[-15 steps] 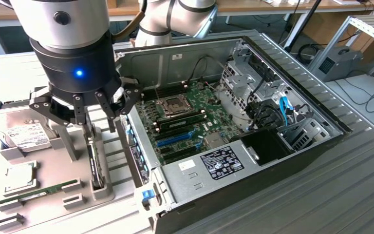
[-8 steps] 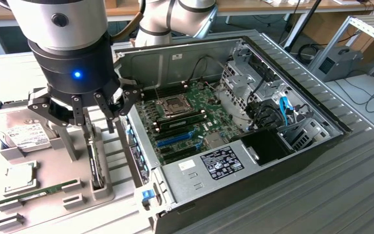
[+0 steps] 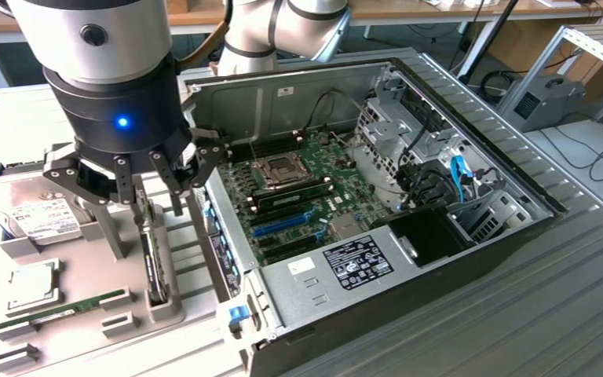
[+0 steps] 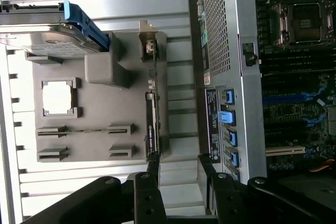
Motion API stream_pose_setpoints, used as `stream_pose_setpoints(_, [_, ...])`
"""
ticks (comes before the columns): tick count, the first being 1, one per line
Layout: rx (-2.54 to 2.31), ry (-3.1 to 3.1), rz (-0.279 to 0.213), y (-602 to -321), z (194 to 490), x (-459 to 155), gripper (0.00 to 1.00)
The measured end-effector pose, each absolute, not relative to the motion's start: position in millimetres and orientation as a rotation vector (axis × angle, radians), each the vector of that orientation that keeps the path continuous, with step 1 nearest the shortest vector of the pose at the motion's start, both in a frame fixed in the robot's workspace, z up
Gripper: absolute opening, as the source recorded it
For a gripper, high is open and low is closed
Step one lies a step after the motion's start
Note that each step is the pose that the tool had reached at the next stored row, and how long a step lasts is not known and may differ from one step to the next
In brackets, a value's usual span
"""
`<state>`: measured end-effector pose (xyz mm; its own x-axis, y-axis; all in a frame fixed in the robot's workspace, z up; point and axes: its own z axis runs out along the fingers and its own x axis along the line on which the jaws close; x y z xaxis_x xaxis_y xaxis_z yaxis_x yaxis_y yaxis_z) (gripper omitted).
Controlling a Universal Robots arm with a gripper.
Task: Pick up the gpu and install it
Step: 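Pick up the gpu and move the gpu toward the slot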
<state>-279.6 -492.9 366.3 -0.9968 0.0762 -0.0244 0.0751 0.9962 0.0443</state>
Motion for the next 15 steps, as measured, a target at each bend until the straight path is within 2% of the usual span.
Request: stream_pose_setpoints(15, [0.118,3.112,0.068,-492.9,362.4,-281.7,0.42])
